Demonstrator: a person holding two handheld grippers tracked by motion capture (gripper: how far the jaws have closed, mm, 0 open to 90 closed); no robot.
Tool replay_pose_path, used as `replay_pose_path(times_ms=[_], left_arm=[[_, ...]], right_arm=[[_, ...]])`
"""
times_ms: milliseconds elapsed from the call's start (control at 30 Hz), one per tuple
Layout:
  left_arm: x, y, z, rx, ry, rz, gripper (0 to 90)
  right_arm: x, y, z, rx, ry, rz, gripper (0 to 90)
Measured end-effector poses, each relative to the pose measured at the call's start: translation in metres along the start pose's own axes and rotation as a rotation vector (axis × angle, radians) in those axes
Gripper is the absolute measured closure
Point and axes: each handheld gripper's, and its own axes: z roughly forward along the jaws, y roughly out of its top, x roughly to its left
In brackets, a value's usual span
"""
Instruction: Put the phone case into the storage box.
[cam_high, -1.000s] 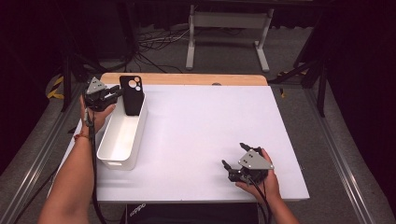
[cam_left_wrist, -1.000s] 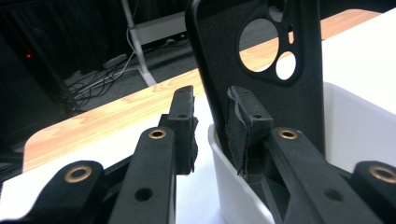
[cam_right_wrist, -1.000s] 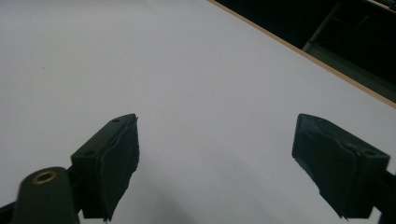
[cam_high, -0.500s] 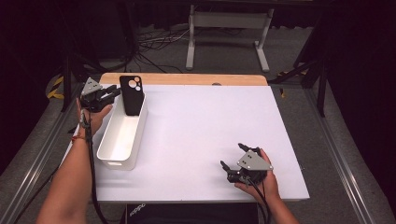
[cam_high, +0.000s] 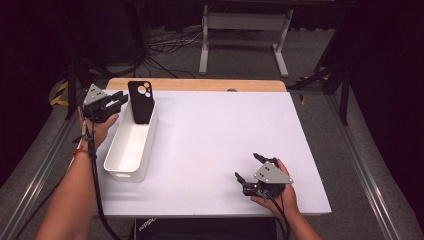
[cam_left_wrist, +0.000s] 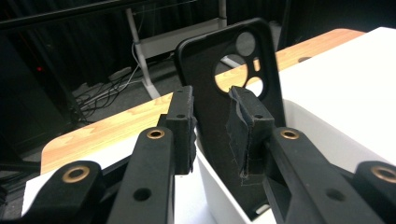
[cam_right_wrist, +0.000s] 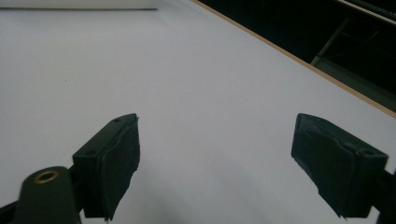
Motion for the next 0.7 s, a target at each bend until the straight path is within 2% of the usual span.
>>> replay_pose_path(times_ms=[233, 400, 700], left_arm=[[-0.005, 0.005, -0.011, -0.030, -0.006, 0.000, 69.5], [-0.014, 0.008, -0.017, -0.043, -0.018, 0.025, 67.3], [-0.026, 0.014, -0.026, -0.070, -0.049, 0.041, 65.4]], right_arm=[[0.002, 0.001, -0.001, -0.012, 0.013, 0.000, 16.2], [0.001, 0.001, -0.001, -0.020, 0.020, 0.013, 16.0], [0.002, 0.003, -0.002, -0.032, 0.019, 0.012, 16.0]])
